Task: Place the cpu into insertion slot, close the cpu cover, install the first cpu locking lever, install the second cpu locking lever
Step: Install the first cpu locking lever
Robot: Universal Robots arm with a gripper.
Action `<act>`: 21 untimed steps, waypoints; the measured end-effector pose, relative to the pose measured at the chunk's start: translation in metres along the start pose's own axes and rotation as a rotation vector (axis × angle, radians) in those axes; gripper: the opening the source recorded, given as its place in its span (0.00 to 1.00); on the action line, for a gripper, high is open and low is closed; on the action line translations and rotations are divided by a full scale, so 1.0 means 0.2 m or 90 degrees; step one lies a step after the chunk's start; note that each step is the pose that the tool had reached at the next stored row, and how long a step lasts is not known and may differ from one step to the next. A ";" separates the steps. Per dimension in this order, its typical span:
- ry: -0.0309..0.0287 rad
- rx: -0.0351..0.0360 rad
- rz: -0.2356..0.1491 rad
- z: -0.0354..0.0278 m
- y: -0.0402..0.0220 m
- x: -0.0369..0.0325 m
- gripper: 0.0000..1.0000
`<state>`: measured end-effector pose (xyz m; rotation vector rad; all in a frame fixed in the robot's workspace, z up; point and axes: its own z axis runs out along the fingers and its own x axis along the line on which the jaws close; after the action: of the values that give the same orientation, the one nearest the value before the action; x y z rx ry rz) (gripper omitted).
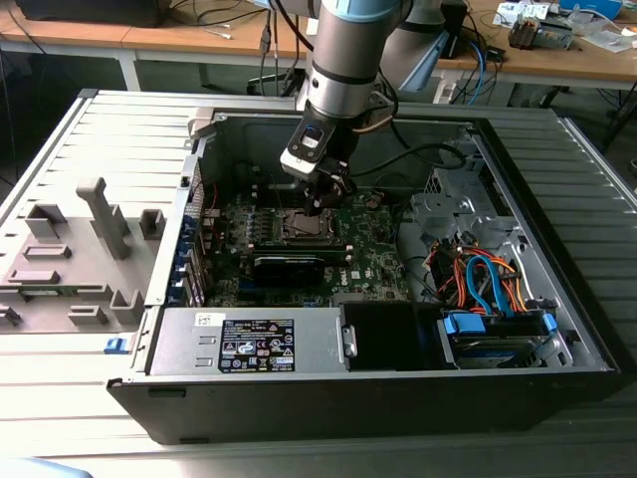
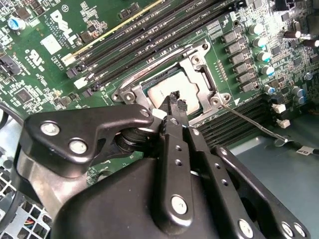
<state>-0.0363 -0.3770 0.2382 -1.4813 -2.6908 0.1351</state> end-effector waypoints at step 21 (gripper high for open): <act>-0.0074 0.0011 -0.068 0.000 0.000 0.000 0.11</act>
<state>-0.0363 -0.3770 0.2382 -1.3371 -2.7704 0.1406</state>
